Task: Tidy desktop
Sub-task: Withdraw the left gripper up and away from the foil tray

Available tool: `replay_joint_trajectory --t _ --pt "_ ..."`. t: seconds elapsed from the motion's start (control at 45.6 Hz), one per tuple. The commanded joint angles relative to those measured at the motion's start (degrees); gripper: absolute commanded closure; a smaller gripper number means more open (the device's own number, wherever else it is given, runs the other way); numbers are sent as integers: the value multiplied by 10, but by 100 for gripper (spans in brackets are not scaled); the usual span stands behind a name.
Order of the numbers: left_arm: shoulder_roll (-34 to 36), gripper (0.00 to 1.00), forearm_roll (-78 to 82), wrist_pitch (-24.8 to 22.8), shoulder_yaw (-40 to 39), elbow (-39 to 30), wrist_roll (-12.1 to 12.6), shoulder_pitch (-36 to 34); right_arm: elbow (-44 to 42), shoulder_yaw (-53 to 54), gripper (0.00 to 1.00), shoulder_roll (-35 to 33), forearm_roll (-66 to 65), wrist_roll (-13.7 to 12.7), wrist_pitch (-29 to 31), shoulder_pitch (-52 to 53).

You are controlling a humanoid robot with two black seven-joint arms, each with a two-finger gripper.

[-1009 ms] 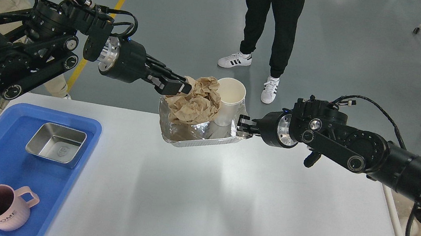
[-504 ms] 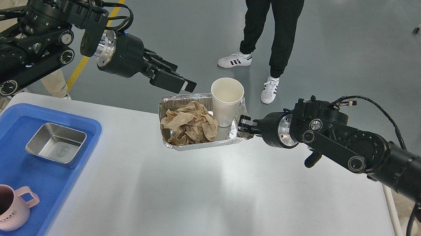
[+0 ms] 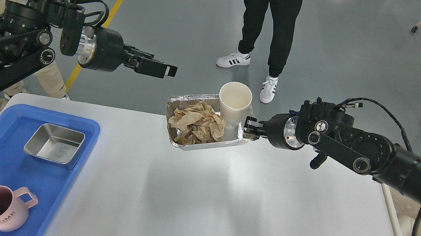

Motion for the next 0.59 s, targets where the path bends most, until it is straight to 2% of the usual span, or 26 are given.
replay_joint_trajectory --t 0.0,0.11,0.219,0.351,0.482,0.57 --pt "31 3 -39 3 -32 -18 57 44 -1 0 100 1 -1 0 0 1" --pt "58 3 -60 22 -87 -24 53 105 -2 -1 100 0 0 0 0 0" --pt "58 3 -114 76 -206 -26 49 206 -2 -2 100 -3 -1 0 0 -2" --pt "51 3 -152 92 -324 -26 50 292 -3 -2 100 -7 -1 0 0 -7" --pt "60 3 -158 90 -352 -18 46 327 -3 -3 100 -12 -1 0 0 -8" --pt "67 3 -197 89 -361 -13 27 337 -3 -3 100 -12 -1 0 0 -8"
